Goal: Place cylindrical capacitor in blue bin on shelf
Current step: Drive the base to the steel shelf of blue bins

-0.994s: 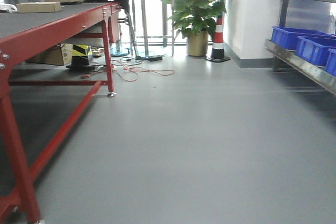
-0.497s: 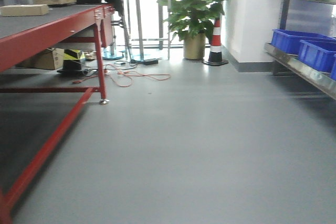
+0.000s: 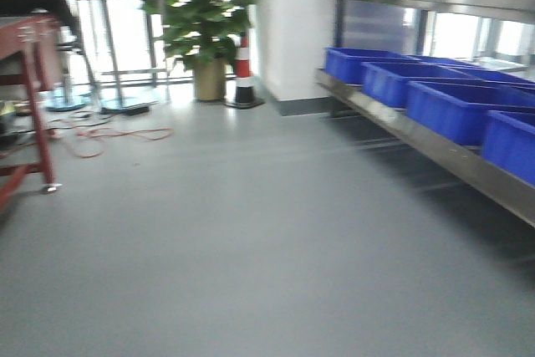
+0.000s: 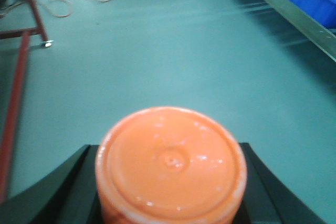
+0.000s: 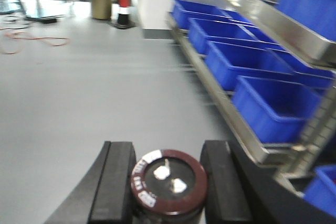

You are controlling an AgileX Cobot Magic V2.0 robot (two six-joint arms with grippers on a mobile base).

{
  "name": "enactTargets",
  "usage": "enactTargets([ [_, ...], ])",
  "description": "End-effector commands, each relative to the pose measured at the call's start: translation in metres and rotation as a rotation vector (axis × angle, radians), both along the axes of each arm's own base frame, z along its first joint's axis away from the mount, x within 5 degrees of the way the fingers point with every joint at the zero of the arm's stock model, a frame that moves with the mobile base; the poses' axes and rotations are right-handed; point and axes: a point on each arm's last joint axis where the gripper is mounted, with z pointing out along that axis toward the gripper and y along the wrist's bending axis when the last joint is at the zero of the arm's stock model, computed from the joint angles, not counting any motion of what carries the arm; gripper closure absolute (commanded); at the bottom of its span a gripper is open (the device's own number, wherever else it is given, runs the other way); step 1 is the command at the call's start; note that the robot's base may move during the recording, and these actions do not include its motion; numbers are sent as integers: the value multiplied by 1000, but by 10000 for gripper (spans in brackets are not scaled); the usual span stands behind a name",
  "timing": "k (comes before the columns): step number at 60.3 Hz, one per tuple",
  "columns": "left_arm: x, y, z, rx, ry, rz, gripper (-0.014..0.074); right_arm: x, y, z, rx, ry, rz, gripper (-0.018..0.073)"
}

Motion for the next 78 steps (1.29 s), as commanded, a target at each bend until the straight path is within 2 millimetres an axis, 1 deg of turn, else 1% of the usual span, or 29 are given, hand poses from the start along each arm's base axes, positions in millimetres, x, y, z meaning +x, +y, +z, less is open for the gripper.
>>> enactTargets([
  [1, -1, -1, 5, -5, -28, -9, 707, -1, -1, 5, -7, -40, -4, 721],
  [47, -1, -1, 5, -5, -28, -9, 707, -1, -1, 5, -7, -40, -4, 721],
  [62, -1, -1, 5, -5, -28, -9, 707, -2, 2, 5, -6, -40, 39, 721],
  [78, -1, -1, 5, -5, -28, -9, 707, -2, 2, 5, -6, -40, 41, 721],
])
